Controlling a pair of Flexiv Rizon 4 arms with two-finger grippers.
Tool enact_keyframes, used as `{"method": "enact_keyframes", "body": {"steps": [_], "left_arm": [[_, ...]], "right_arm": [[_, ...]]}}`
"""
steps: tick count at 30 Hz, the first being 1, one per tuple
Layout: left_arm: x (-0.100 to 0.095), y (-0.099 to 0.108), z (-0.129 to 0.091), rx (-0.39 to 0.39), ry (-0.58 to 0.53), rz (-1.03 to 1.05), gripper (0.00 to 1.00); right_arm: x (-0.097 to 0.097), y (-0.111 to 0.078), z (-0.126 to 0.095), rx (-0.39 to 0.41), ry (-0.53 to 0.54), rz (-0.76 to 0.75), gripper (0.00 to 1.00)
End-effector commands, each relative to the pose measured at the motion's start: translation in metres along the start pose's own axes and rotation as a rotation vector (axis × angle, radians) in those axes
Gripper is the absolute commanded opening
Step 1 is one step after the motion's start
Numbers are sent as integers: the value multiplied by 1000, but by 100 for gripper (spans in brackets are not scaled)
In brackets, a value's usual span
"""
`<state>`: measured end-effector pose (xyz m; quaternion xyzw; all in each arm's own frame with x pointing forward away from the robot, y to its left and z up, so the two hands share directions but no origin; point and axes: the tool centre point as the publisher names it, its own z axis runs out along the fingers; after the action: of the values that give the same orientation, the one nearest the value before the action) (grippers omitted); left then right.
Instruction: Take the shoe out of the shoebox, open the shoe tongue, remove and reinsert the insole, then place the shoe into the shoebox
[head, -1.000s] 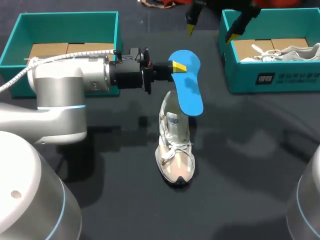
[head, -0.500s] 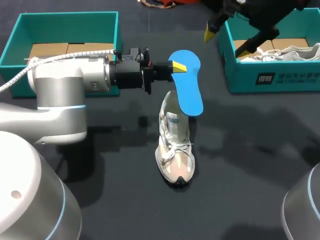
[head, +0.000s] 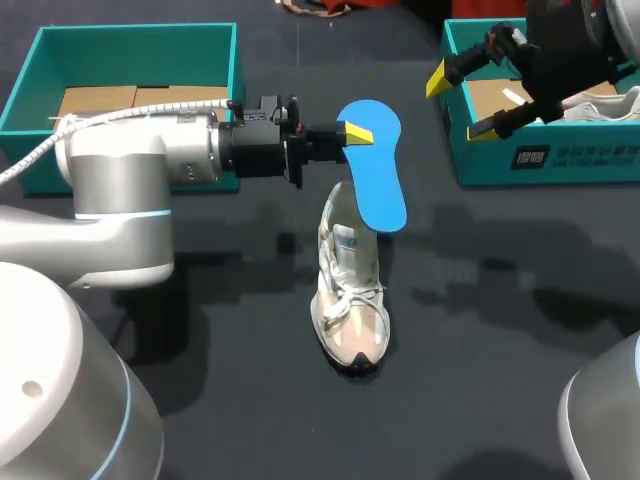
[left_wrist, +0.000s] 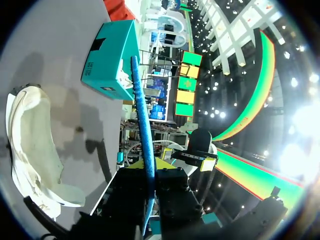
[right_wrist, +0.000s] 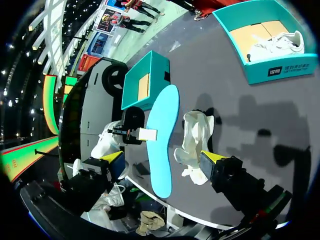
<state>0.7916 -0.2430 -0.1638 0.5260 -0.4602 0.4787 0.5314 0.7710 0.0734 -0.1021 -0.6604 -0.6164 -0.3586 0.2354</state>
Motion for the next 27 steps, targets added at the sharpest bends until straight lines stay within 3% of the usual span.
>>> {"method": "enact_keyframes", "body": {"steps": [1,8,15,21,27], "left_arm": [[0,1,0,3,1,1,0],[0,1,0,3,1,1,0],[10,2,-3,19,57,165,0],[25,-1,-8,64,123,436,0],[48,2,-14,91,198,871,0]], "right_arm": [[-11,-8,4,-16,364,-1,100],[-18,-9,5,-18,401,-1,100],[-24,-8,7,-5,434,20,100],[-26,-8,7,7,454,42,100],[-30,-7,9,31,479,70,100]]}}
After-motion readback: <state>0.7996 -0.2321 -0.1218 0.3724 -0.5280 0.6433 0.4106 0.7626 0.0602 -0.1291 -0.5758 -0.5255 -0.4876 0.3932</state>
